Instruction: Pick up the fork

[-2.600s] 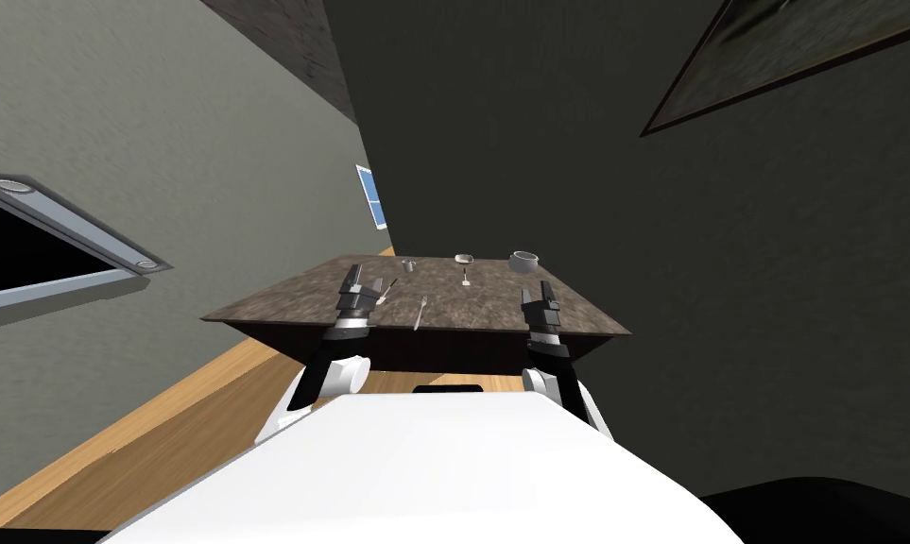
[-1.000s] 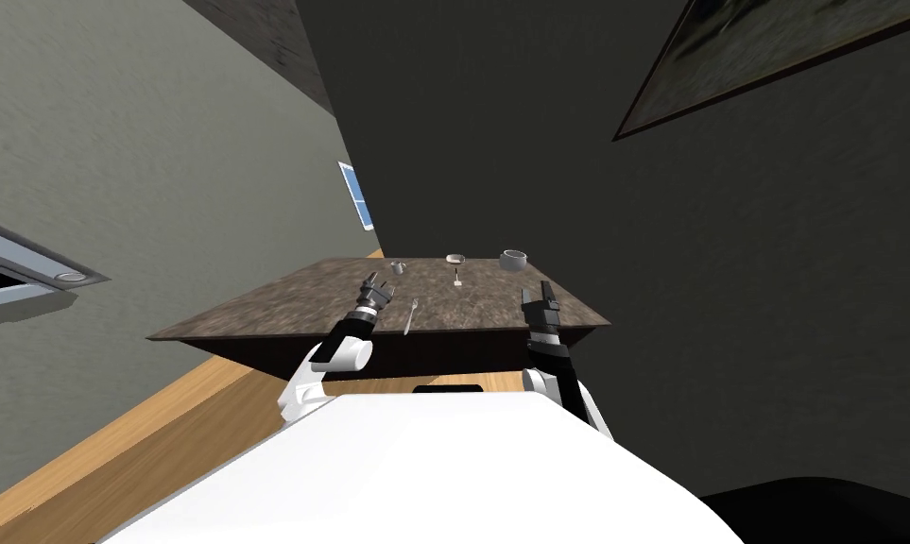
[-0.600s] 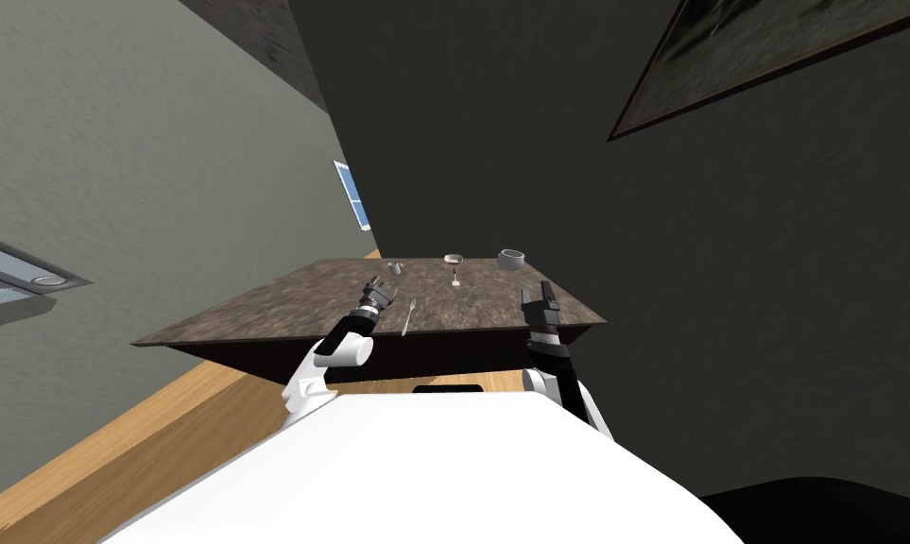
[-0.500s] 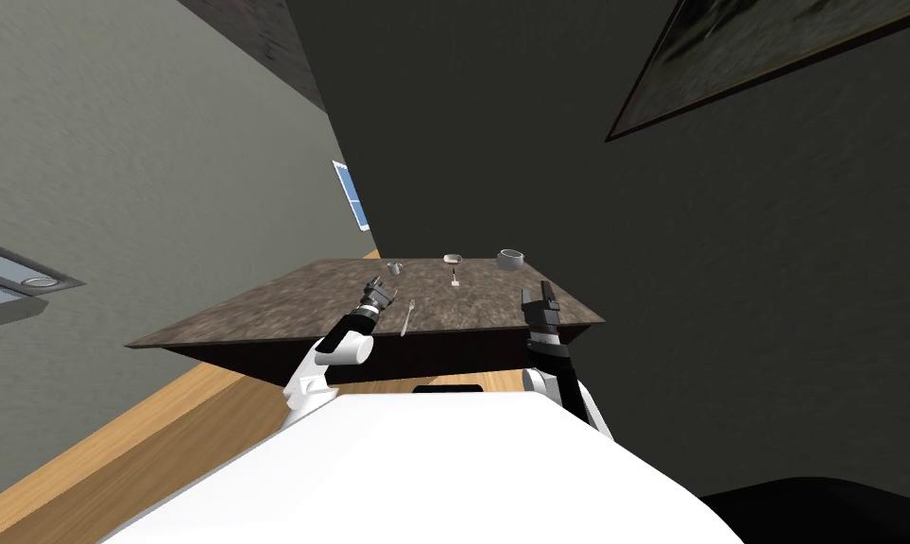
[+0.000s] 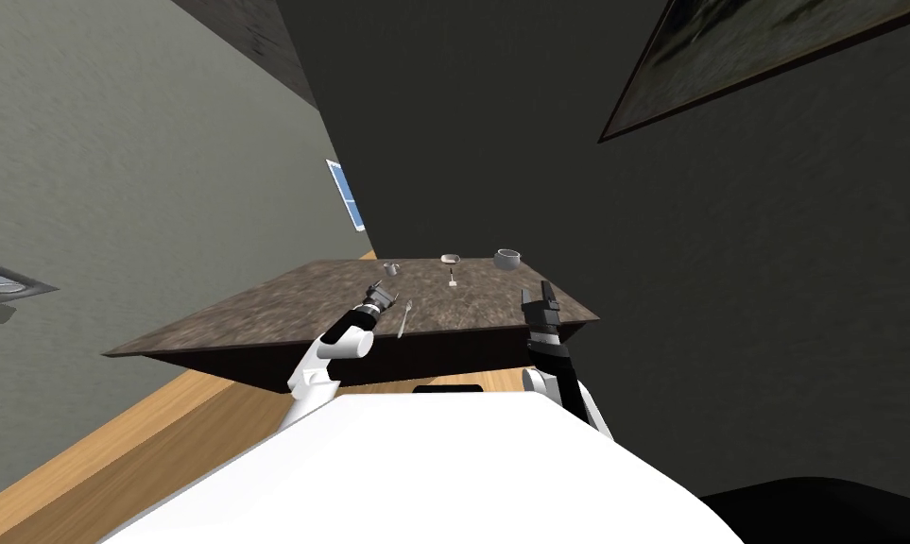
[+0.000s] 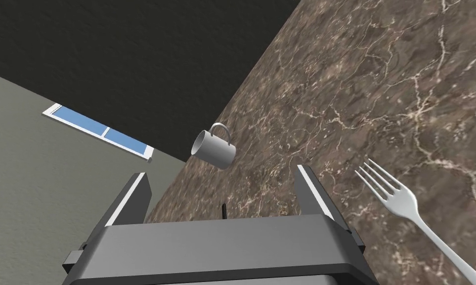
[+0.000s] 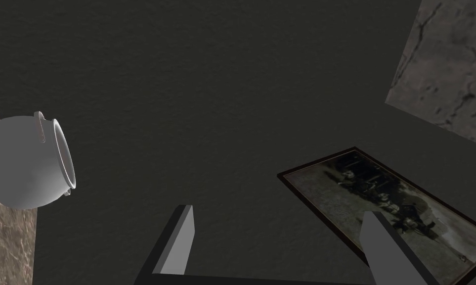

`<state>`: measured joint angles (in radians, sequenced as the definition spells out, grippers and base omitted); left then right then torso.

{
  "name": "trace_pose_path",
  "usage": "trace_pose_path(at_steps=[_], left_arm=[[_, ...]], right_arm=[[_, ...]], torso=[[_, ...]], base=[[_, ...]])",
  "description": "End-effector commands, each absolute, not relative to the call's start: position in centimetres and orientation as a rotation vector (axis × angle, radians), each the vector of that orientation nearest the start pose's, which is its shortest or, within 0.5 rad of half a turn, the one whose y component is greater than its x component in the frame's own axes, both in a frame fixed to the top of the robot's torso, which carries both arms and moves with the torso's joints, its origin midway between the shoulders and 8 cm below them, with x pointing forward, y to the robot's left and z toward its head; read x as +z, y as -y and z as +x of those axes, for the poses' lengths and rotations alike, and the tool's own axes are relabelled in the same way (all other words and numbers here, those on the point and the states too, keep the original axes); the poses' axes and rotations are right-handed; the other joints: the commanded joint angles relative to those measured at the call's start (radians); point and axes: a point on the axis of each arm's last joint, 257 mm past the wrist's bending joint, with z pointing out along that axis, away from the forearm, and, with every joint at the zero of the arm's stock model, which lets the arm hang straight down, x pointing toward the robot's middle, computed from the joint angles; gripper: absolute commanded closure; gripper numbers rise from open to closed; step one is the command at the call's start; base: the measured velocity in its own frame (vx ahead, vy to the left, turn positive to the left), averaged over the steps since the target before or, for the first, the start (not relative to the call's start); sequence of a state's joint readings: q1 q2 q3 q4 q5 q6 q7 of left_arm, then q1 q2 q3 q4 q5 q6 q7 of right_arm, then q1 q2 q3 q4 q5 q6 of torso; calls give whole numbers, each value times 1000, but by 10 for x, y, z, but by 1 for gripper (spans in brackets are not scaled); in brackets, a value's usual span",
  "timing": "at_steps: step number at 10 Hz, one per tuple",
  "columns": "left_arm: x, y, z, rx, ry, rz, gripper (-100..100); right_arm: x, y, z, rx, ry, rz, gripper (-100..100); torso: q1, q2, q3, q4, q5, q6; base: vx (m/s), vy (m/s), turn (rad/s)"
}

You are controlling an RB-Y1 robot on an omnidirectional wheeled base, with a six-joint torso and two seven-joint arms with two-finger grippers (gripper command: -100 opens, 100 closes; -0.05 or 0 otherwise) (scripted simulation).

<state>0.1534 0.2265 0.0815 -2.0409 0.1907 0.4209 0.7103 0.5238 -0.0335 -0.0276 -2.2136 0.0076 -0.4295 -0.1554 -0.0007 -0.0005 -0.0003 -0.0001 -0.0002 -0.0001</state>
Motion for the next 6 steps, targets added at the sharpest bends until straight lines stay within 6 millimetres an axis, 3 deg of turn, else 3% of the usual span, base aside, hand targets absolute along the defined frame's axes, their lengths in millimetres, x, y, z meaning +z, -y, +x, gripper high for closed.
trace_pose_path(at_steps=[1,6], left_arm=[[-171,-310,499,-1562,-815,-1837,-100],[-202,-318,506,-1522,-753,-2044,-100]], right_arm=[[-27,295,363,1361,-699,825,0],[-27,295,363,1361,-699,825,0]], torso=[[0,0,0,0,0,0],[0,0,0,0,0,0]], base=[[5,-10,-42],[5,-9,-42]])
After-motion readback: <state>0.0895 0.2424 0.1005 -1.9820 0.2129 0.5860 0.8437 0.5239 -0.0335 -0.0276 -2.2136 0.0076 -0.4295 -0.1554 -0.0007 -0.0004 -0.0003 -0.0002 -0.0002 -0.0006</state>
